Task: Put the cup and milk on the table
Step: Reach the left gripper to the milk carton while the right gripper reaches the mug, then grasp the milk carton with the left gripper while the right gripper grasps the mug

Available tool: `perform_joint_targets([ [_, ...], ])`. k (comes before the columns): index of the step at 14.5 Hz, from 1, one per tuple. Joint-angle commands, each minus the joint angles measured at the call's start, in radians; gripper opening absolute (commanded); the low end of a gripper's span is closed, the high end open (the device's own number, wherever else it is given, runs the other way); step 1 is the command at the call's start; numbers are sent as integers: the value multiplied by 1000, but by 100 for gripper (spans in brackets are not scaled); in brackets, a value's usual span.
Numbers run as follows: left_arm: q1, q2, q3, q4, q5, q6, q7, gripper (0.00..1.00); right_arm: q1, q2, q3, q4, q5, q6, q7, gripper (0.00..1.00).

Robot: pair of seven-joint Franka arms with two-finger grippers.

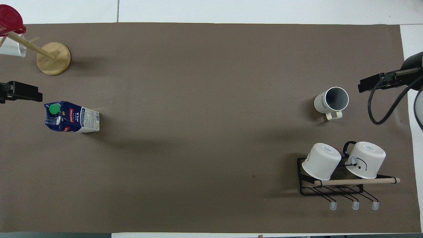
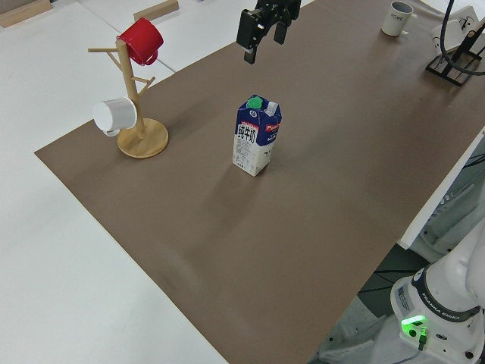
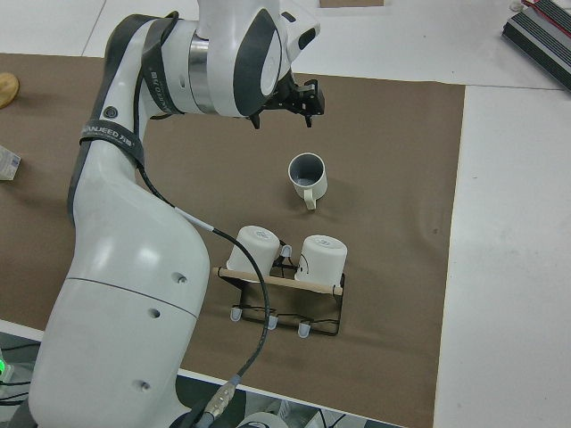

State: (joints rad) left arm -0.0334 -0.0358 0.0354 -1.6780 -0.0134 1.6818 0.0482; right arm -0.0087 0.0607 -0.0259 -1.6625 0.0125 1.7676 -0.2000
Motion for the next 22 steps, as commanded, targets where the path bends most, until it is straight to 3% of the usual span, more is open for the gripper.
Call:
perform_joint_targets([
  [1,6,-30,3,-52,-14,27,16,100,-33,36,6,-90,20,146,-195,100],
  [3,7,-41,3,-106,-16,54,16,100,-46,42,6,-205,23,318,-306,100],
  [5,21,-82,3,-204,-16,133,13,100,-48,97,6,-238,21,403,-360,100],
  [13,9,-64,1,-287,-17,246,-1,100,-86,197,6,-284,23,530,-453,100],
  [16,9,-56,1,-341,-19,323,-4,100,-86,211,8,-292,24,535,-447,78],
  [17,9,-49,1,-347,-19,338,-7,100,-85,215,8,-292,24,535,-446,61],
  [18,9,-44,1,-350,-20,340,-7,100,-83,215,8,-292,24,533,-446,34],
  [19,9,-33,1,-350,-29,343,-17,100,-83,215,8,-292,24,530,-443,0],
  [22,7,-38,1,-374,-39,340,-24,100,-74,215,8,-284,60,515,-404,0],
])
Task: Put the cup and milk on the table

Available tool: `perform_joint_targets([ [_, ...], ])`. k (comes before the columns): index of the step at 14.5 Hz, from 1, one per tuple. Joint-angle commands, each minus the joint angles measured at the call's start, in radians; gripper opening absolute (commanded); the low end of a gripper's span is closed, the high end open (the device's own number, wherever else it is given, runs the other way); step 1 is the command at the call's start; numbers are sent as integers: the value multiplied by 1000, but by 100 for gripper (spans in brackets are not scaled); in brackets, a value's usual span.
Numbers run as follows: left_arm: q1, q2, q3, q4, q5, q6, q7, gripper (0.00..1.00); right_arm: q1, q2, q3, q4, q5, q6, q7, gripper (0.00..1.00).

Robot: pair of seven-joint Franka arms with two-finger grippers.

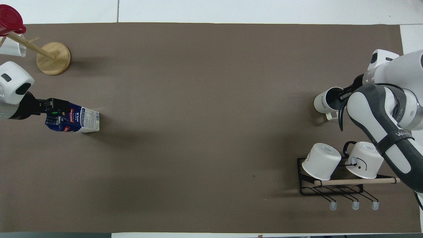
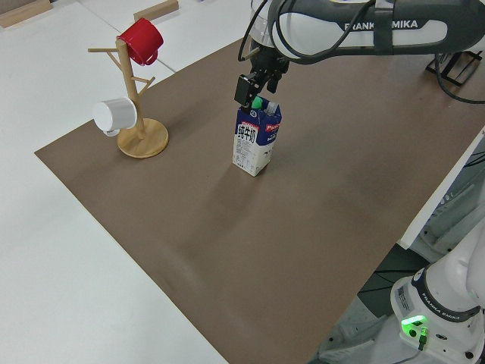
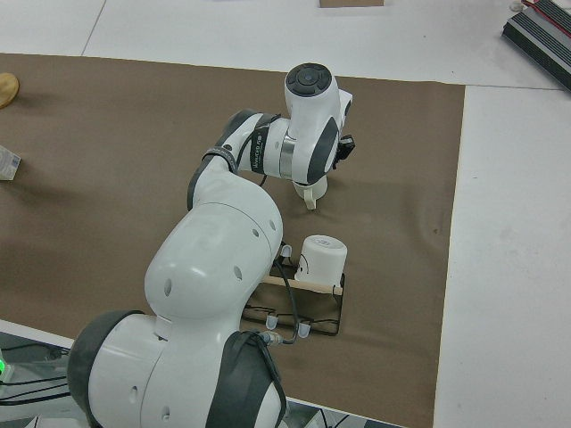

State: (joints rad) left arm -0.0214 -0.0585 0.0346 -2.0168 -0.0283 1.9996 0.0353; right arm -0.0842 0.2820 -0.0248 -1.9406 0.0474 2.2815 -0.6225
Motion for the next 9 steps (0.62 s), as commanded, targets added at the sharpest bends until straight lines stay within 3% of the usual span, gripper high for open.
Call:
perform_joint_targets([
  [1,-8,-12,1,-34,-24,21,-14,100,3,-9,6,0,25,-10,21,0],
  [5,-2,-9,-1,-23,-24,9,-14,100,26,-61,26,98,28,-172,145,0],
  [7,-8,-10,-1,-17,-24,11,-15,100,95,-67,33,170,19,-261,293,0],
  [9,0,-10,-1,-16,-24,18,-15,100,182,-64,31,184,-3,-251,439,0],
])
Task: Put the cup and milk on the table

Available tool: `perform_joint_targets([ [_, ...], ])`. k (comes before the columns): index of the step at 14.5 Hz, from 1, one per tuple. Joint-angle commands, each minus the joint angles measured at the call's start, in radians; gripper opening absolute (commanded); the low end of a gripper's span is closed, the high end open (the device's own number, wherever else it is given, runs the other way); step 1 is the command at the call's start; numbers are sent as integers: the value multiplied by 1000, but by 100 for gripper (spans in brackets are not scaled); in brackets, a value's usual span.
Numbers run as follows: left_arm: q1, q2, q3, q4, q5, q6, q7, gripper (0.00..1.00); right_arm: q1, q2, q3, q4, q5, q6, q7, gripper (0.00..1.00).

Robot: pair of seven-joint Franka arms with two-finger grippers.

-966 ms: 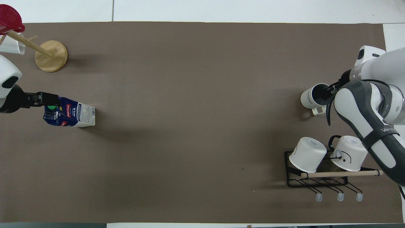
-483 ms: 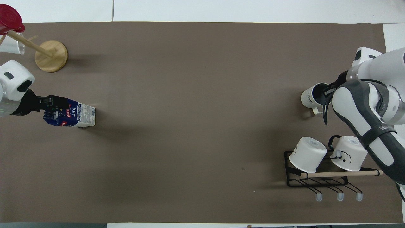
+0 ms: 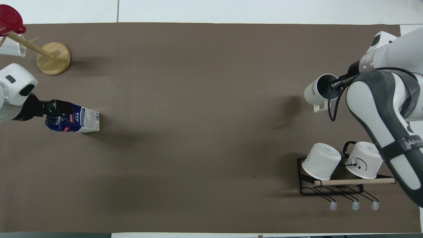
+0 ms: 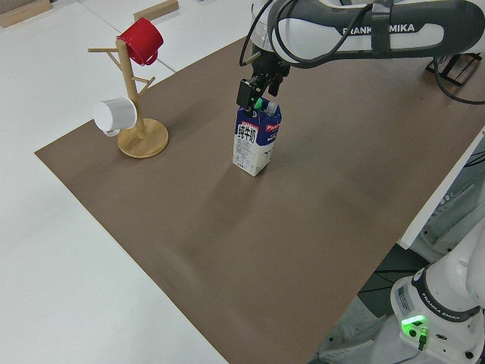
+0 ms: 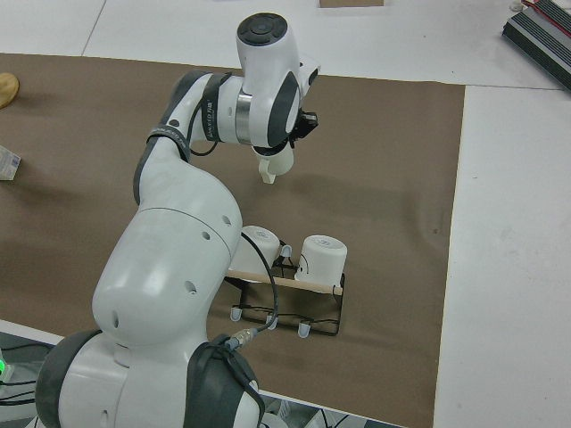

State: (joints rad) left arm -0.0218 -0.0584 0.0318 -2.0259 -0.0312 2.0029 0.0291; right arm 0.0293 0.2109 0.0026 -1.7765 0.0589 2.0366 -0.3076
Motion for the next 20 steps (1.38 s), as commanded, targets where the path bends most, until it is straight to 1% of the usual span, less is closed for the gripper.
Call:
perform_joint_targets([
  [1,-3,-9,2,-7,-21,17,-11,100,119,7,4,20,-54,13,210,0],
  [3,-4,-11,2,-11,-21,23,-26,100,205,5,4,6,-77,37,371,0],
  [4,-6,-11,2,-16,-21,30,-28,100,245,8,4,2,-77,50,416,0],
  [6,-6,-12,2,-17,-21,31,-28,99,297,24,5,-4,-77,77,439,0],
  [8,-4,-5,2,-19,-21,60,-26,96,316,25,7,-37,-77,119,464,0],
  [10,-4,-3,2,-39,-21,79,-25,93,363,56,7,-38,-77,132,467,0],
  [12,2,5,2,-39,-21,85,-20,91,370,64,7,-46,-77,145,453,0],
  [13,0,5,2,-39,-21,80,-20,89,370,58,7,-69,-77,149,429,0],
  [14,3,5,2,-34,-21,80,-24,70,377,47,7,-102,-77,177,423,0],
  [16,5,8,2,-30,-21,83,-26,0,377,33,7,-161,-77,232,423,0],
  [18,6,8,5,-24,-21,85,-20,0,379,30,7,-169,-77,237,426,0],
  [20,6,2,5,30,-19,50,-20,0,379,24,7,-182,-77,241,432,0],
])
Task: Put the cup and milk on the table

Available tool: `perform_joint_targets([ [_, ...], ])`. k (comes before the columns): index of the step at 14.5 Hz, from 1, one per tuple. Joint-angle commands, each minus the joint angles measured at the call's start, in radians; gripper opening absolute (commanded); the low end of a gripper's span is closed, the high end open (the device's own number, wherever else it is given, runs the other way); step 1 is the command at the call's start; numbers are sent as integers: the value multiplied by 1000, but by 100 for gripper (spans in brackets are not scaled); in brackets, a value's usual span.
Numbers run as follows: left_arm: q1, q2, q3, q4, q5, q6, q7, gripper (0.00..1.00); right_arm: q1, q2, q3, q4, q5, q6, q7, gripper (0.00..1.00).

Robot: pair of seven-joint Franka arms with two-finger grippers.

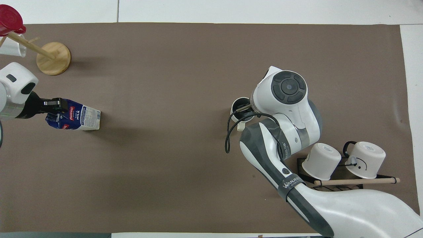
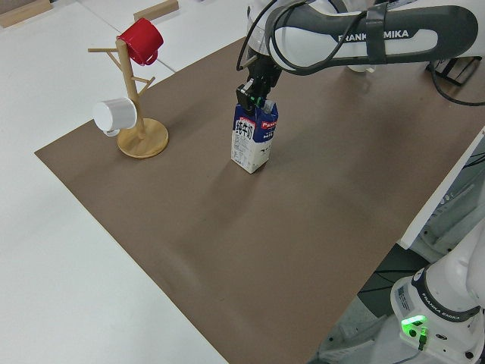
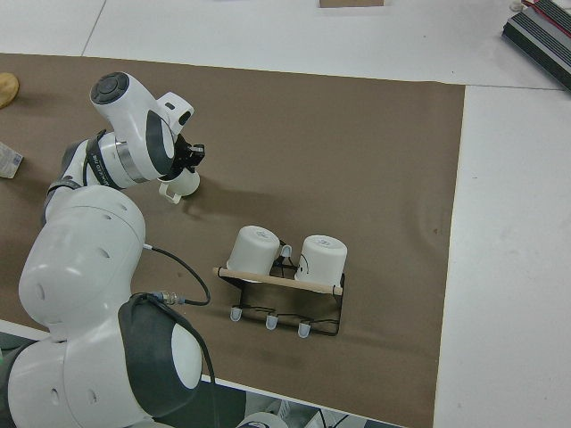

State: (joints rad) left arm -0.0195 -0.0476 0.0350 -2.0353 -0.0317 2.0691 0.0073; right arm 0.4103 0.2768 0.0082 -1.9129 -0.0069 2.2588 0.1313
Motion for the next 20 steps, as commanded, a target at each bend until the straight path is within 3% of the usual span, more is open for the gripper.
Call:
perform_joint_targets([
  [1,3,-3,2,100,-17,-73,0,0,-2,-42,1,-48,-11,19,-7,0],
  [5,-16,46,-9,318,-5,-236,-23,0,-1,-41,1,-70,-11,59,-2,0],
  [7,-65,107,-9,442,7,-294,-93,0,-1,-41,1,-75,-11,65,13,0],
  [9,-117,141,-10,504,21,-340,-147,0,-1,-41,1,-81,-11,67,18,25],
  [10,-161,149,-10,507,30,-334,-202,0,-1,-41,1,-80,-11,65,19,45],
  [11,-184,166,-10,507,41,-324,-252,0,-1,-41,1,-75,-11,58,18,83],
  [12,-210,172,-10,507,56,-304,-300,0,-1,-42,1,-68,-11,50,18,100],
  [15,-348,230,-10,506,93,-256,-497,0,-21,-91,-2,-22,-8,-25,59,100],
  [20,-545,333,-9,517,139,-143,-723,0,-117,-155,-13,150,-15,-290,106,100],
])
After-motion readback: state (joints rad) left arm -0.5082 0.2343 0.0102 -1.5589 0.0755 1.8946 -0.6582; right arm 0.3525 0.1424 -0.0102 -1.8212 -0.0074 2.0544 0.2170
